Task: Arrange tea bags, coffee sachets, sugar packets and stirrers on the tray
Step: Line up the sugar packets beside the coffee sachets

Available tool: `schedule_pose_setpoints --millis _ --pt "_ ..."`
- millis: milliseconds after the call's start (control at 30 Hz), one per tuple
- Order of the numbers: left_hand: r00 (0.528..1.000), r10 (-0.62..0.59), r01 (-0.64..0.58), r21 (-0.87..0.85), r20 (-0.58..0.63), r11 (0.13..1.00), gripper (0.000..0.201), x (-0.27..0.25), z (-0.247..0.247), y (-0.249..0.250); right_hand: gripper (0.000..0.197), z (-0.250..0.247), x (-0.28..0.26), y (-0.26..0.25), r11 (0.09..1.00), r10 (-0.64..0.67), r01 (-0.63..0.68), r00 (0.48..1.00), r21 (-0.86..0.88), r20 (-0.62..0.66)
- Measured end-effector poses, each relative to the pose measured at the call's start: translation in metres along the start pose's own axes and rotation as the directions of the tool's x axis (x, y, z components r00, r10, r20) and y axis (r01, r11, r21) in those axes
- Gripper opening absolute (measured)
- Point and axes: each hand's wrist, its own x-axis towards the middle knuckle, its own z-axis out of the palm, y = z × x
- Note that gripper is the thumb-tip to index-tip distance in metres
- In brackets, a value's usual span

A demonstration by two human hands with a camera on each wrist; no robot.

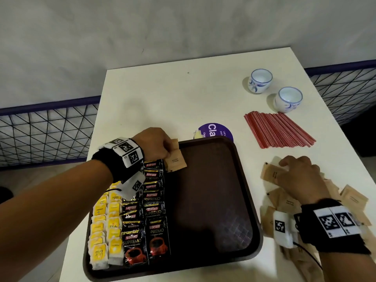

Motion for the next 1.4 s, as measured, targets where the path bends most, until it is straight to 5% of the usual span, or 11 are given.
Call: schedule_pose_setpoints --millis 300,533,700,933,1067,1167,1300,1400 --pt "1.000 0.018 -0.015 0.200 -0.012 0.980 0.020 0.004 0.008 -0.006 0.007 -0.002 -0.003 -0.004 0.986 -0.081 0.090 0.994 0.138 -0.069" --pt "0.999 0.008 0.000 0.248 -0.033 0.969 0.014 0.009 0.013 -0.009 0.020 -0.002 -0.006 0.002 0.927 -0.099 0.145 0.984 0.346 -0.147" --pt "0.999 0.030 -0.018 0.271 -0.041 0.962 0.009 0.013 0.015 -0.010 0.010 -0.004 -0.007 0.002 0.771 -0.019 0.104 0.990 0.629 -0.142" --pt "0.989 0.117 -0.086 0.281 -0.096 0.956 0.008 0.010 0.012 -0.001 0.010 0.004 -0.009 -0.014 0.632 -0.095 0.109 0.993 0.767 -0.063" --pt "0.953 0.256 -0.251 0.050 -0.165 0.967 0.012 0.002 0.006 0.028 0.010 0.008 -0.017 -0.032 0.602 -0.179 0.122 0.984 0.789 -0.016" --pt "0.899 0.408 -0.435 -0.211 -0.159 0.875 0.030 -0.005 0.013 0.061 0.014 0.007 -0.025 -0.048 0.653 -0.335 0.263 0.941 0.710 -0.041" --pt "0.875 0.484 -0.445 -0.371 0.013 0.815 0.055 -0.013 0.033 0.097 0.018 0.000 -0.037 -0.072 0.668 -0.515 0.438 0.855 0.601 -0.051" --pt "0.884 0.465 -0.426 -0.327 0.047 0.844 0.052 -0.012 0.040 0.095 0.012 -0.007 -0.035 -0.067 0.691 -0.470 0.440 0.876 0.574 -0.106"
